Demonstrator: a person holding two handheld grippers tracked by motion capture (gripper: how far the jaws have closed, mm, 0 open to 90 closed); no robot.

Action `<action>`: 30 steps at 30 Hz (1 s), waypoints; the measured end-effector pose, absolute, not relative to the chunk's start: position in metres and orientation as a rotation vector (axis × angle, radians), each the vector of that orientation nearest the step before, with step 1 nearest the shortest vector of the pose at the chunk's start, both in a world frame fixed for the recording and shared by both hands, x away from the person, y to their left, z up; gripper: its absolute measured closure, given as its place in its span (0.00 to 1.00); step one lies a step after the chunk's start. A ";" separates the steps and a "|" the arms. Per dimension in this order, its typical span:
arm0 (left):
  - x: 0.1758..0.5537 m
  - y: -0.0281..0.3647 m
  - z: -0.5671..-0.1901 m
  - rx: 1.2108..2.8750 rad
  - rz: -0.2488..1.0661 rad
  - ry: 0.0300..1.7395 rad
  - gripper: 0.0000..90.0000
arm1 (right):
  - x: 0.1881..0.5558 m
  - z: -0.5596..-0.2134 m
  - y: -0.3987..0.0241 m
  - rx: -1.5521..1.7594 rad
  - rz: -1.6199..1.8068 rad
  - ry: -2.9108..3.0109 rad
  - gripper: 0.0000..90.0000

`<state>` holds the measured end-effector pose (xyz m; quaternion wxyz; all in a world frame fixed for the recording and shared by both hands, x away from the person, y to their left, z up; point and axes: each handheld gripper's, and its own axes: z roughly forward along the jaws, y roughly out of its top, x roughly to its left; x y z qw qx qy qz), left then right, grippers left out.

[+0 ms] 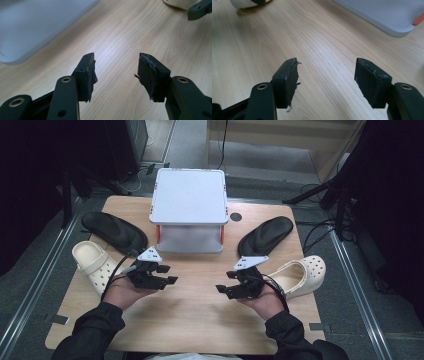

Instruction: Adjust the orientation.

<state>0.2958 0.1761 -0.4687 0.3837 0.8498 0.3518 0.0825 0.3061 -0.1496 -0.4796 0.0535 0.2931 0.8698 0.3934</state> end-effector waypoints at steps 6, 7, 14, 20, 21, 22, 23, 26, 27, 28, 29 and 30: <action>0.297 0.180 -0.470 2.180 0.144 0.925 0.53 | 0.301 -0.480 -0.146 0.830 1.173 2.636 0.42; 0.297 0.180 -0.470 2.180 0.144 0.925 0.51 | 0.301 -0.480 -0.146 0.830 1.173 2.636 0.42; 0.299 0.182 -0.473 2.215 0.152 0.900 0.43 | 0.301 -0.482 -0.143 0.830 1.134 2.660 0.46; 0.300 0.186 -0.470 2.203 0.144 0.923 0.42 | 0.303 -0.484 -0.144 0.826 1.123 2.655 0.46; 0.300 0.186 -0.470 2.203 0.144 0.925 0.42 | 0.303 -0.484 -0.144 0.826 1.123 2.655 0.46; 0.300 0.188 -0.468 2.198 0.146 0.933 0.41 | 0.302 -0.484 -0.144 0.823 1.127 2.659 0.46; 0.300 0.188 -0.468 2.198 0.146 0.933 0.40 | 0.302 -0.484 -0.144 0.823 1.127 2.659 0.46; 0.300 0.193 -0.465 2.202 0.143 0.947 0.38 | 0.302 -0.483 -0.144 0.810 1.135 2.663 0.47; 0.300 0.193 -0.465 2.202 0.143 0.947 0.38 | 0.302 -0.483 -0.144 0.815 1.132 2.668 0.49; 0.299 0.196 -0.462 2.204 0.139 0.951 0.38 | 0.302 -0.482 -0.144 0.819 1.137 2.669 0.49; 0.299 0.196 -0.462 2.204 0.139 0.951 0.38 | 0.302 -0.482 -0.144 0.819 1.137 2.669 0.49; 0.298 0.200 -0.460 2.202 0.135 0.960 0.38 | 0.302 -0.481 -0.144 0.818 1.149 2.674 0.49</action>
